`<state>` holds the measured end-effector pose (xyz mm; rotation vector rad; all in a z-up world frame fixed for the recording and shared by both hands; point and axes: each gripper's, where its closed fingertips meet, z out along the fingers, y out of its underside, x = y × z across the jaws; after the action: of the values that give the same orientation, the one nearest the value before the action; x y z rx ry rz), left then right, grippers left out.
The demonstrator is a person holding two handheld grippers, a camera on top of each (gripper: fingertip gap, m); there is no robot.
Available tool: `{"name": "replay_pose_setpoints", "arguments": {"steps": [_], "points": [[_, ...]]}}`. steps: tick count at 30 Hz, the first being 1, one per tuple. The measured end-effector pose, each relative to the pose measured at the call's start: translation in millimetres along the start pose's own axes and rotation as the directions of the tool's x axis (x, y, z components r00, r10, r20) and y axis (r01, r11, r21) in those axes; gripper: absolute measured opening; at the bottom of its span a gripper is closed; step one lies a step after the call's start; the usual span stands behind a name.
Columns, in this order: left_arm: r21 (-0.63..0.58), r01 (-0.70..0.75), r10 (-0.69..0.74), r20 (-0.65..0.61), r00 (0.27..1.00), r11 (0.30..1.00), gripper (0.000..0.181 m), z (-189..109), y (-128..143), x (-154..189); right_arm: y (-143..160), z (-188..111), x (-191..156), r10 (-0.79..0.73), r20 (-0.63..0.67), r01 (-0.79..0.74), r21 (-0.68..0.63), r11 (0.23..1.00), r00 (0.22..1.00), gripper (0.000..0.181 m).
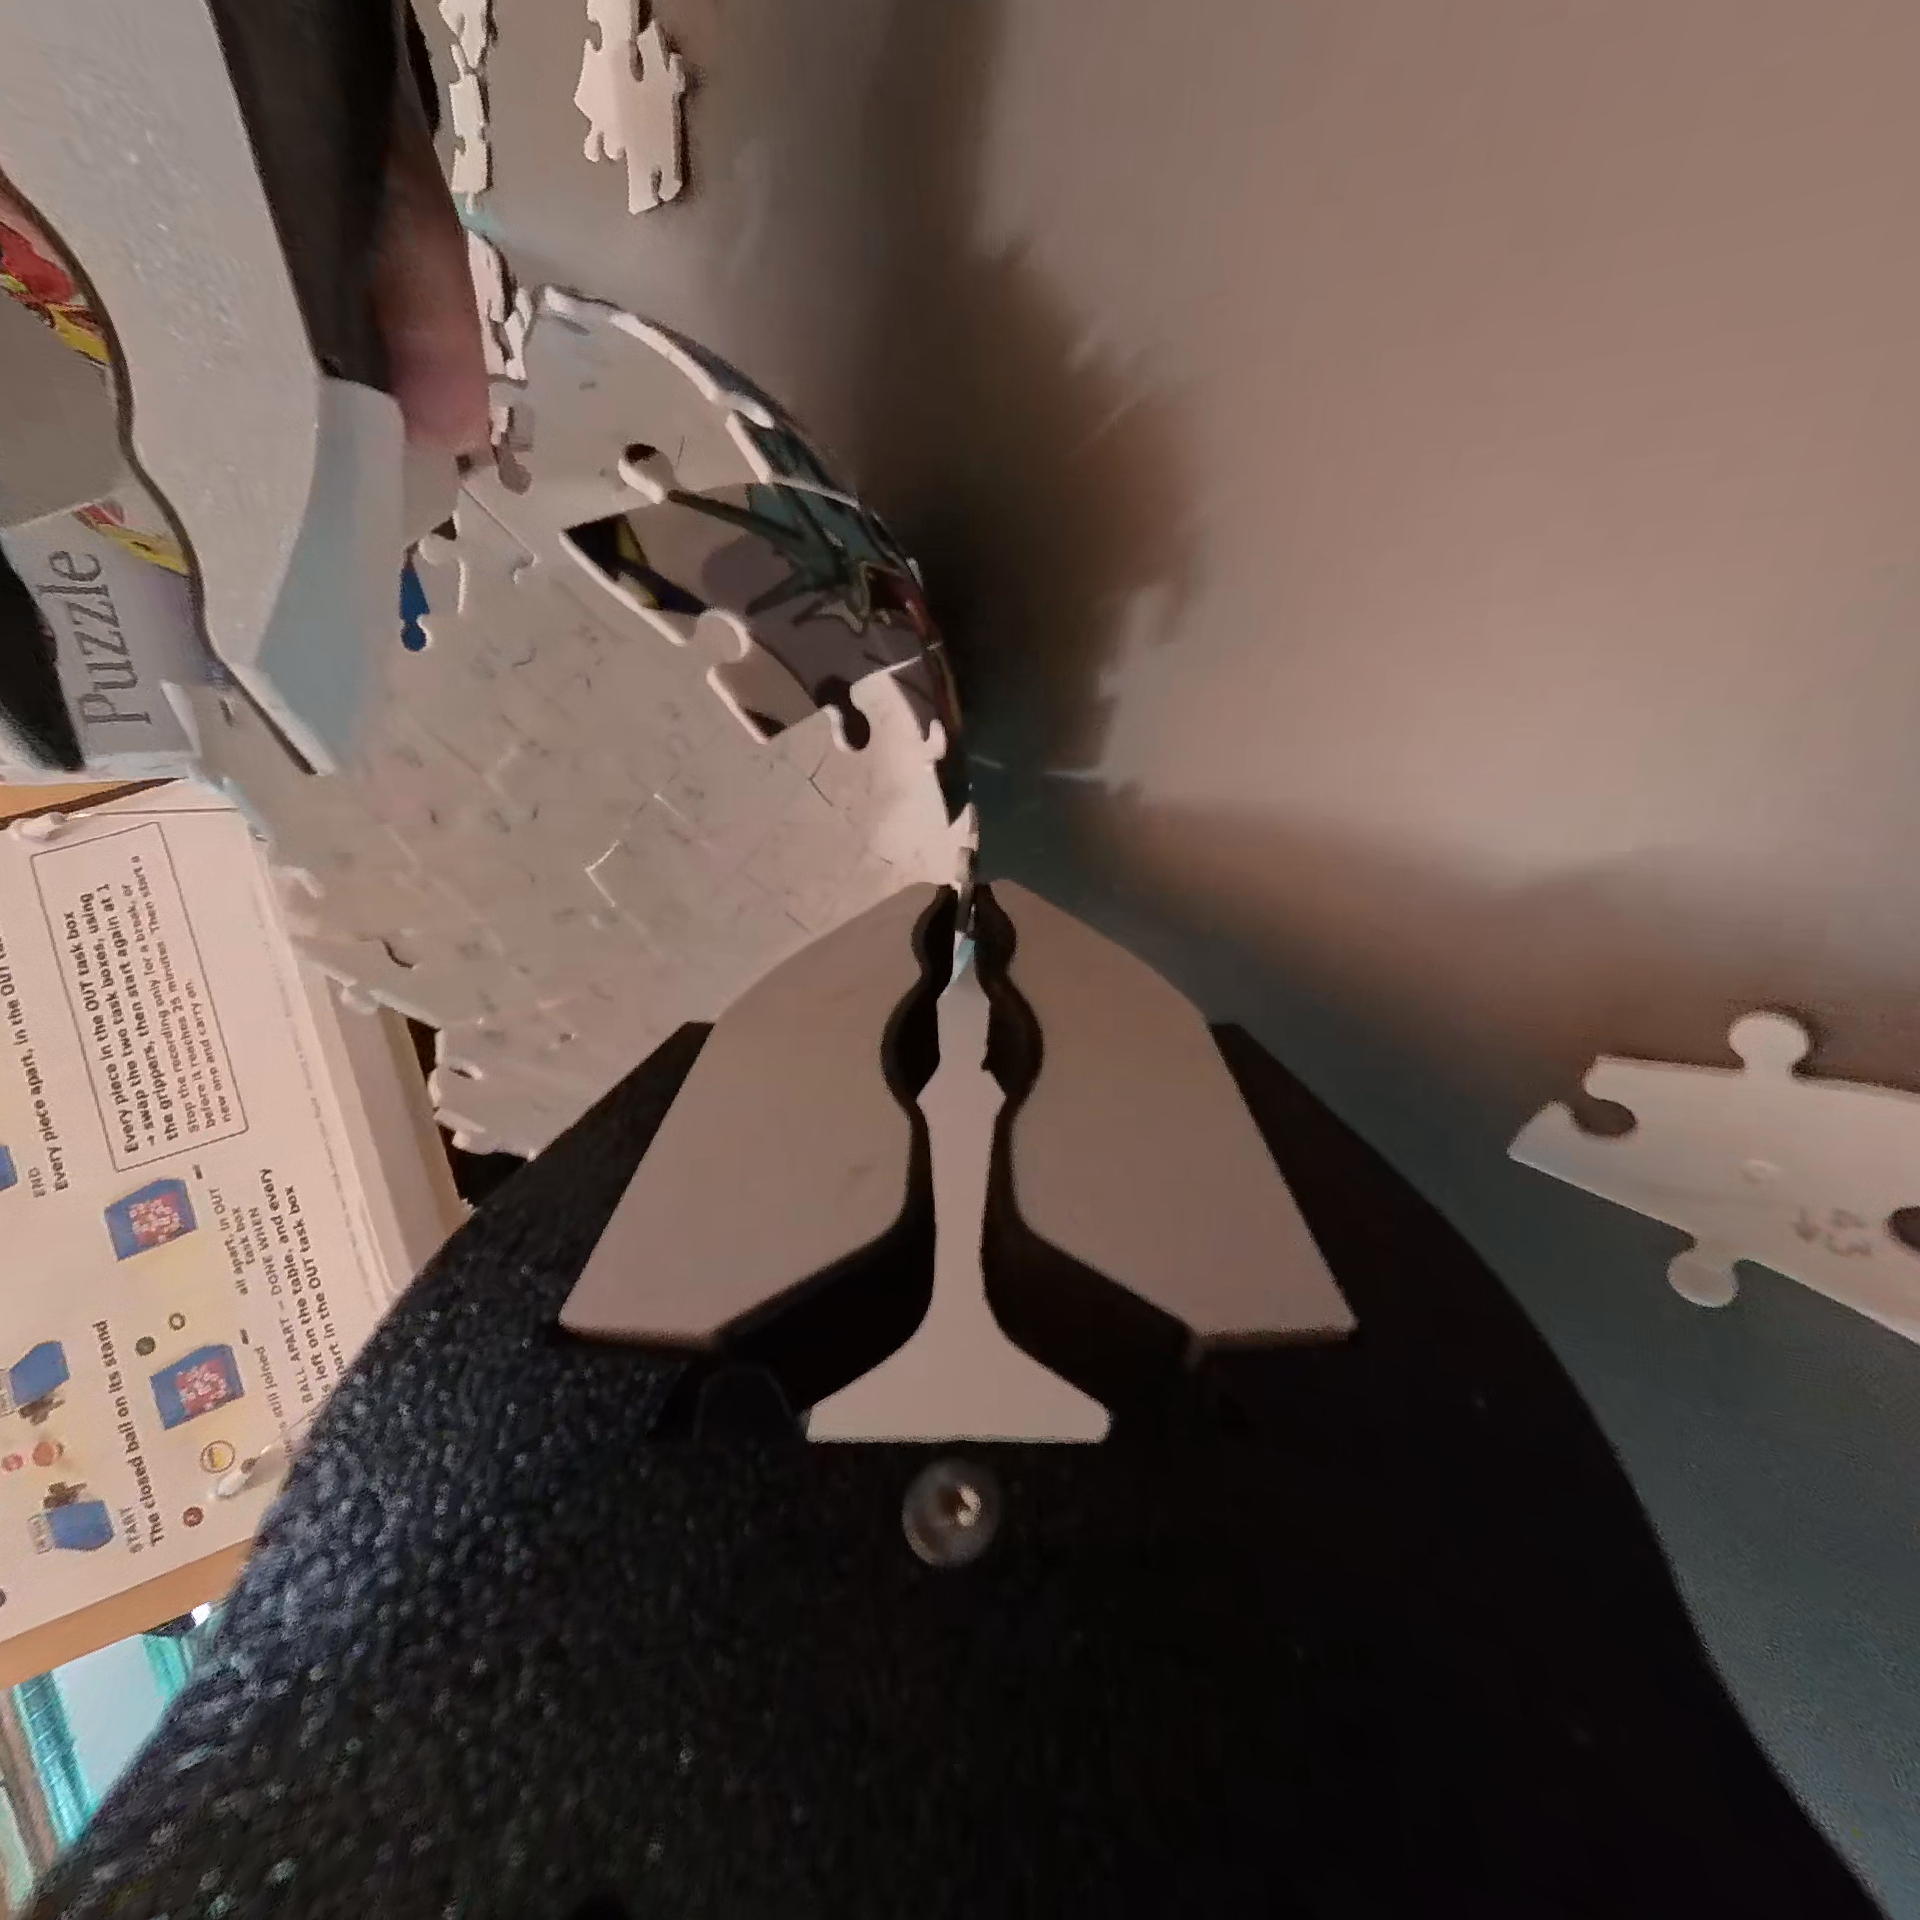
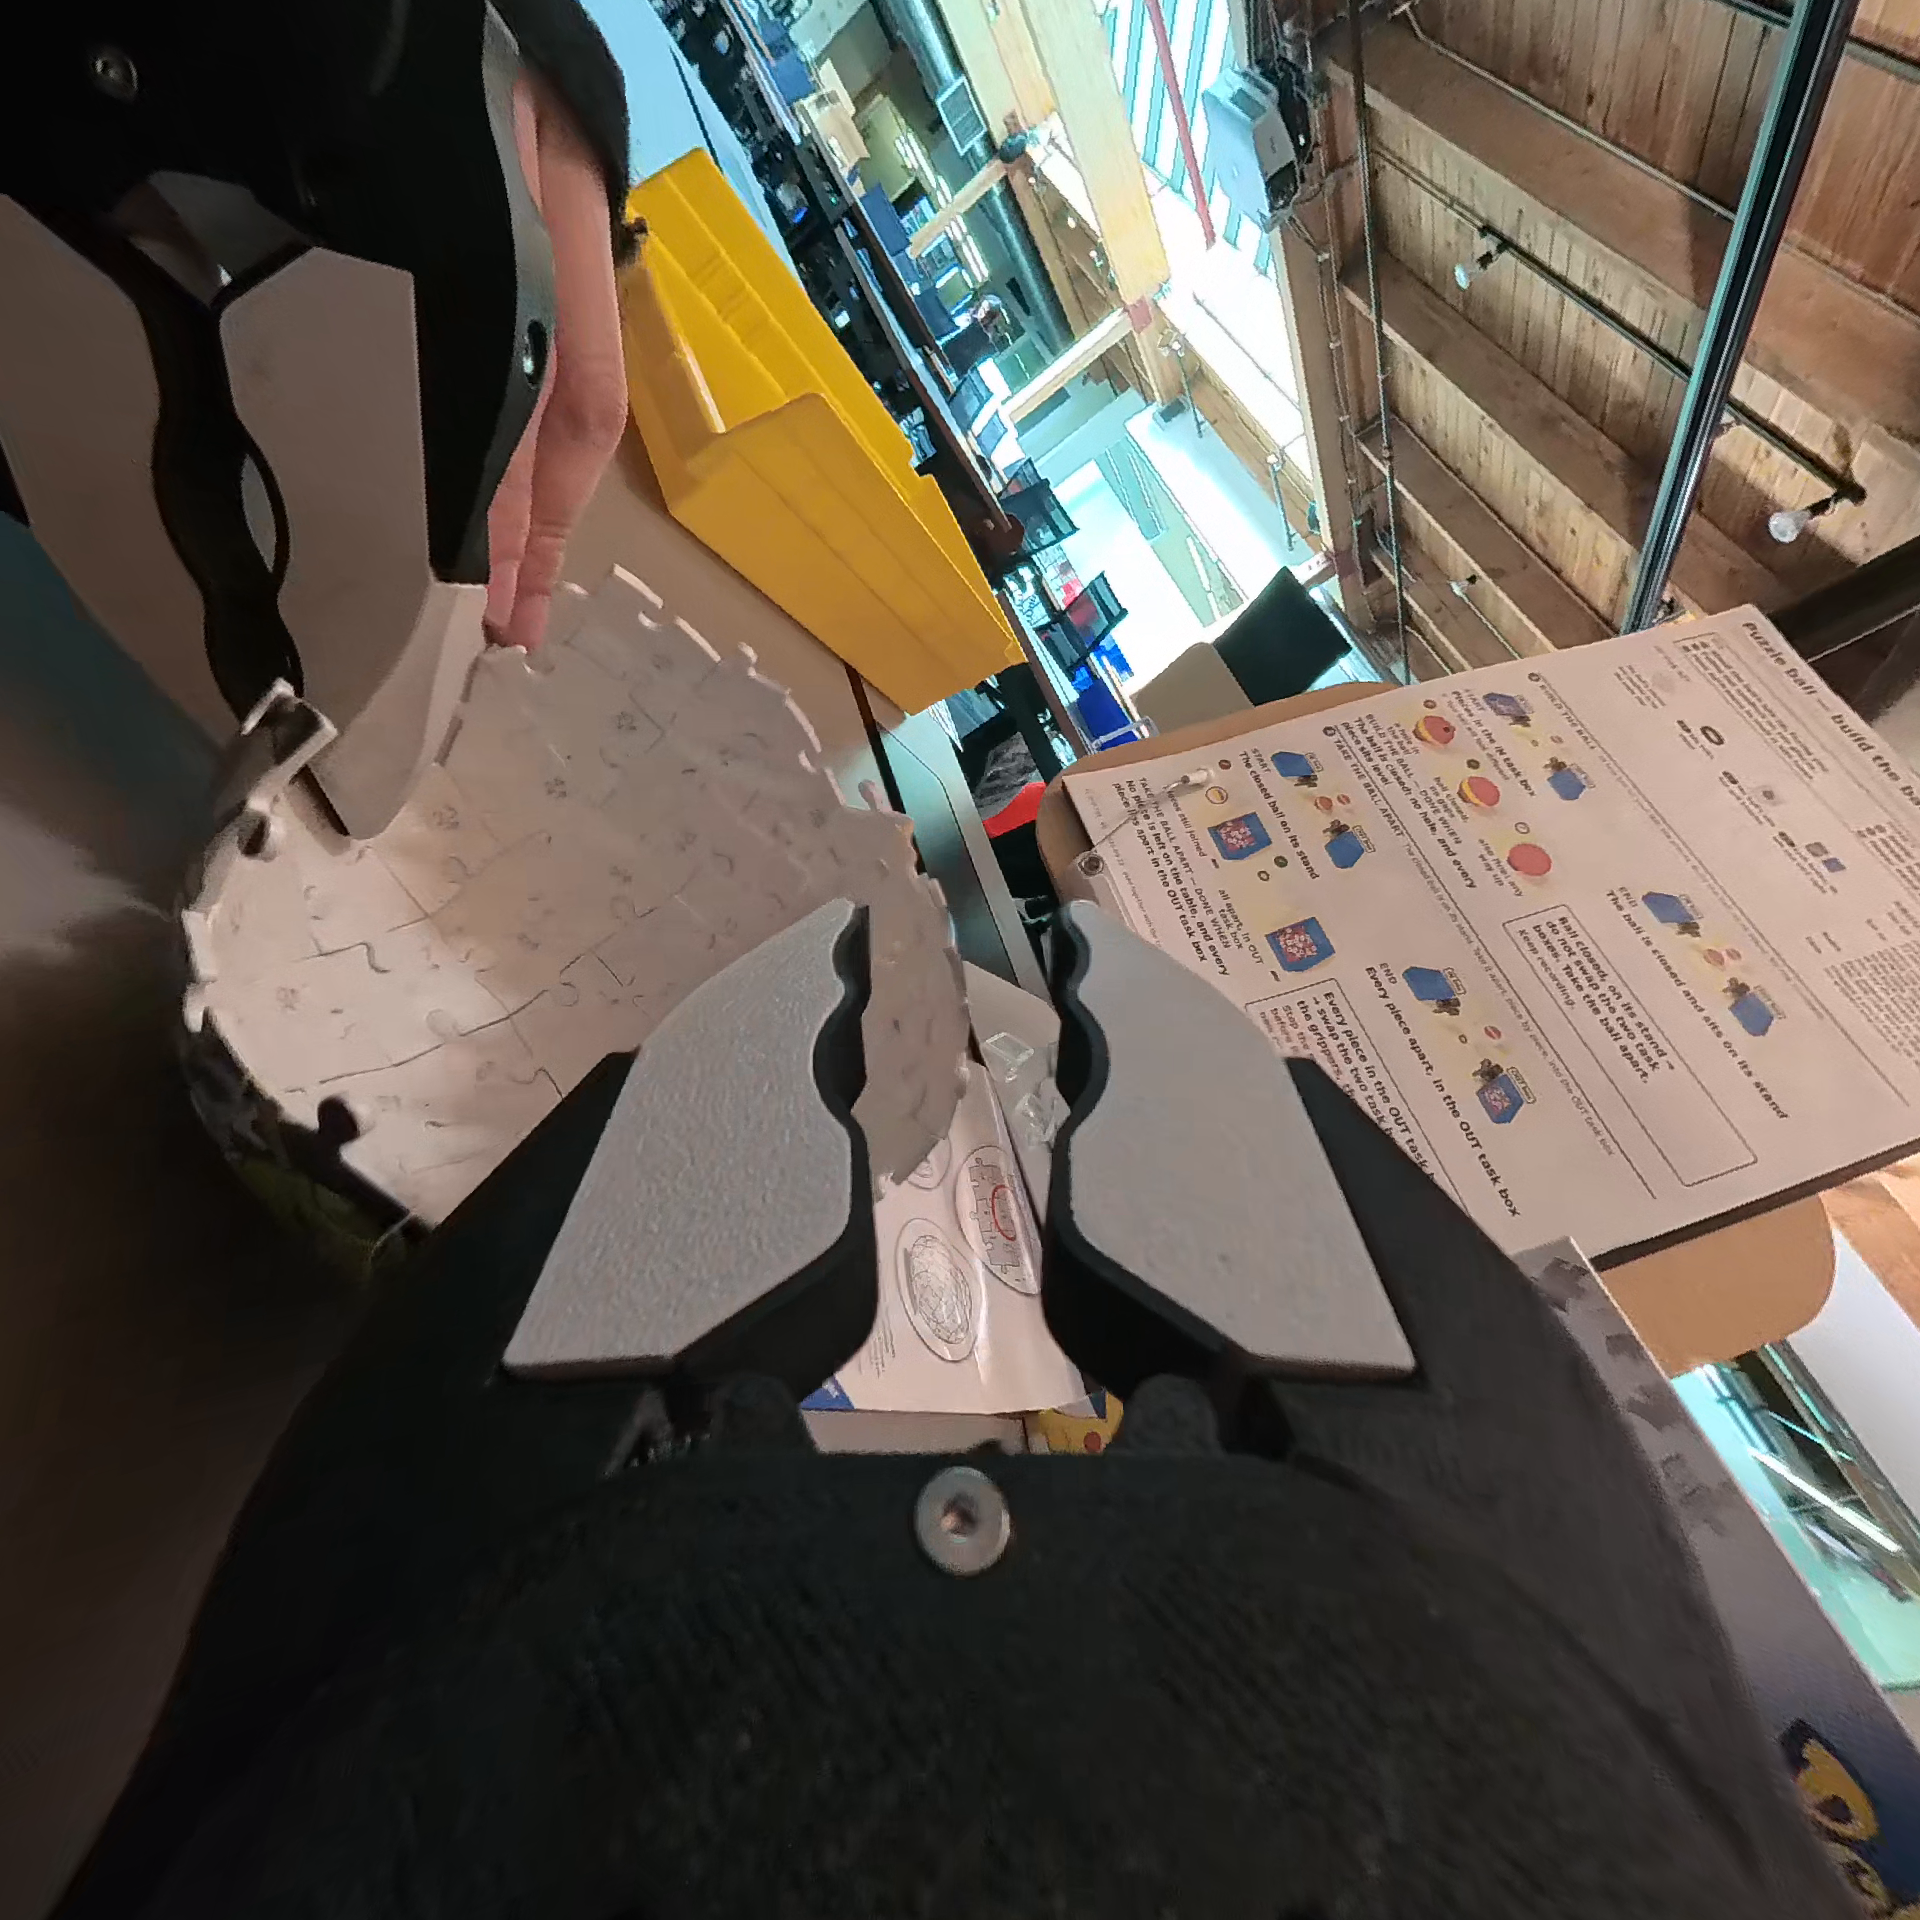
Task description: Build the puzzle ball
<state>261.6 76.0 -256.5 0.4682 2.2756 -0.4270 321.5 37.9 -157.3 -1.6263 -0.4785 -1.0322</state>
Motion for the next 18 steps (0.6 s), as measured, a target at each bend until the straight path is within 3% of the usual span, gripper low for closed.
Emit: {"name": "replay_pose_setpoints", "arguments": {"steps": [6, 12, 18], "points": [[-0.010, 0.025, -0.026, -0.055, 0.998, 1.000, 0.003, -4.8, -1.9, -0.4, -2.6, -14.1, 21.4, 0.127, -0.002, -0.127, 0.029, 0.991, 0.992, 0.066], [-0.002, 0.068, -0.068, -0.115, 0.991, 0.998, 0.003, -10.2, -7.4, -1.4, -7.6, -45.2, 49.6, 0.313, -0.002, -0.313, -0.018, 0.950, 0.950, 0.084], [0.002, 0.148, -0.144, -0.207, 0.968, 0.989, 0.003, -14.9, -9.2, -0.6, -50.2, -63.0, 15.3, 0.393, 0.156, -0.399, 0.007, 0.917, 0.906, 0.076]]}}
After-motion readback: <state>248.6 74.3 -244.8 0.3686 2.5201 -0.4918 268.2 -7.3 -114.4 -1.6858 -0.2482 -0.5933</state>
